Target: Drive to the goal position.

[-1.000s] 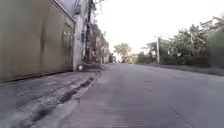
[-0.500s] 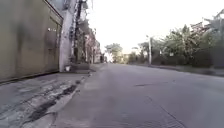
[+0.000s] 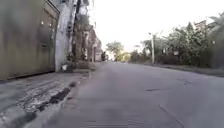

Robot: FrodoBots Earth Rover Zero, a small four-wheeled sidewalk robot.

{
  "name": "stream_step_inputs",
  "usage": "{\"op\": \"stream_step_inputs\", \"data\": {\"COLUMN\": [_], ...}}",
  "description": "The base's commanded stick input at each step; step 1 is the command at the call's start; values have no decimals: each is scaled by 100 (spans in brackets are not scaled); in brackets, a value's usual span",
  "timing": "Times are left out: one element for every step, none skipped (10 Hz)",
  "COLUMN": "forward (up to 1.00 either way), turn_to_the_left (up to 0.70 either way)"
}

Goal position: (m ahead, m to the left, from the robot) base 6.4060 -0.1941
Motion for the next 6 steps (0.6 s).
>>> {"op": "stream_step_inputs", "data": {"forward": [100, 100, 100, 100, 100, 100], "turn_to_the_left": [-31, -30, -11, 0, 0, 0]}}
